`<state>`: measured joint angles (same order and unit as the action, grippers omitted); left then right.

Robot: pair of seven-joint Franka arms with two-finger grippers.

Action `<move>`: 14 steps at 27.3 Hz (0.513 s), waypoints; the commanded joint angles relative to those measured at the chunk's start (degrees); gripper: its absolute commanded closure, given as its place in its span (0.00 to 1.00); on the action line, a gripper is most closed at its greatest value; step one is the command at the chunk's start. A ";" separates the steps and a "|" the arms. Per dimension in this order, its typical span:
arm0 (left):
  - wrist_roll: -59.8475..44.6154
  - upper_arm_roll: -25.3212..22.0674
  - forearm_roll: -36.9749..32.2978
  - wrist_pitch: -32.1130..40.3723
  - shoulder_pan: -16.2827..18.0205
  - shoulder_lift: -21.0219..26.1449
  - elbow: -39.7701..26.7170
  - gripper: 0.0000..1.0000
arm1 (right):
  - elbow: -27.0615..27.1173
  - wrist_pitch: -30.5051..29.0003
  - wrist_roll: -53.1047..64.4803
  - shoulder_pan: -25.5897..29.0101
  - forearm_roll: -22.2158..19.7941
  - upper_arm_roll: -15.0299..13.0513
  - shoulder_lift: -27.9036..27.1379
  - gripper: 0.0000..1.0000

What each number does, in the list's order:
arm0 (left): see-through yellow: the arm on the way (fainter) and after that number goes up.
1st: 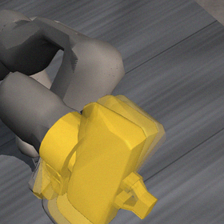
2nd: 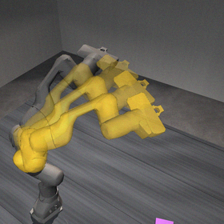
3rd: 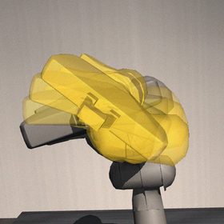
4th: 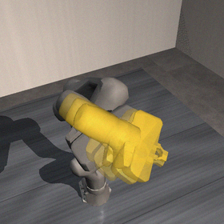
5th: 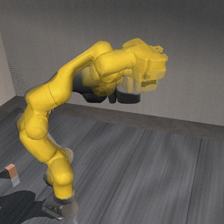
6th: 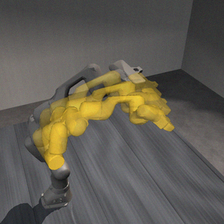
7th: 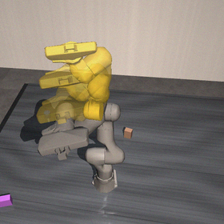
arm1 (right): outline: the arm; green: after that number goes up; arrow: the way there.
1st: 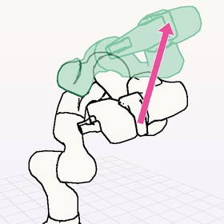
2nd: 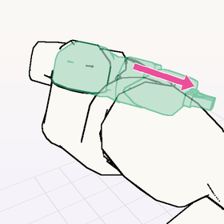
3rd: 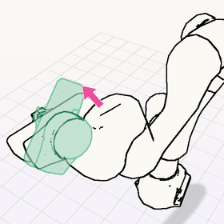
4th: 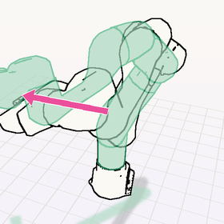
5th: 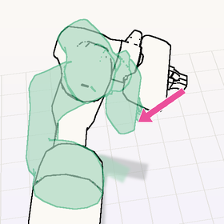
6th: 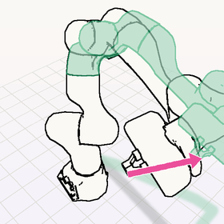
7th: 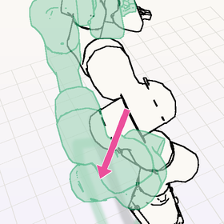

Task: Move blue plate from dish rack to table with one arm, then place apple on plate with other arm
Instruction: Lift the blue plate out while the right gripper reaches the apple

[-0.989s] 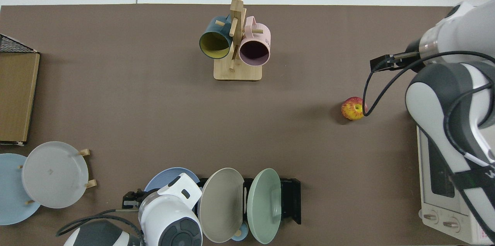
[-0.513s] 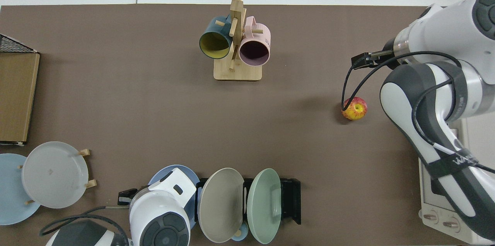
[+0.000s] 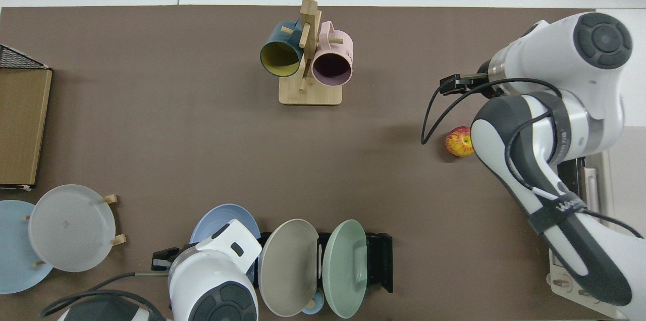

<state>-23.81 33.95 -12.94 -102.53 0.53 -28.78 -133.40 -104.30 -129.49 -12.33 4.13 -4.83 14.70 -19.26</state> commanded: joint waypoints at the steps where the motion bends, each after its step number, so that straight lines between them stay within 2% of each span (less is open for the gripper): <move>1: 8.76 -2.21 -1.03 4.79 4.12 0.39 8.48 1.00 | -1.69 -3.57 0.45 2.01 -3.08 0.33 -2.62 0.00; 5: 9.04 -3.53 -0.25 3.40 7.99 2.94 10.61 1.00 | -2.31 -5.51 3.79 3.24 -5.01 0.33 -3.85 0.00; 7: 9.92 -5.63 2.73 0.51 9.31 5.13 11.23 1.00 | -3.36 -6.12 5.38 4.38 -5.11 0.33 -4.03 0.00; 11: 10.27 -11.09 9.67 -6.00 9.49 8.03 11.49 1.00 | -6.08 -5.95 5.91 5.62 -5.11 0.33 -3.24 0.01; 14: 9.84 -11.71 14.95 -8.90 9.84 10.41 11.41 1.00 | -7.93 -5.25 6.00 5.97 -5.02 0.41 -2.27 0.01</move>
<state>-13.69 23.66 -4.54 -107.51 9.64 -23.81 -124.07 -108.14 -133.75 -7.23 8.62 -8.66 14.28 -23.49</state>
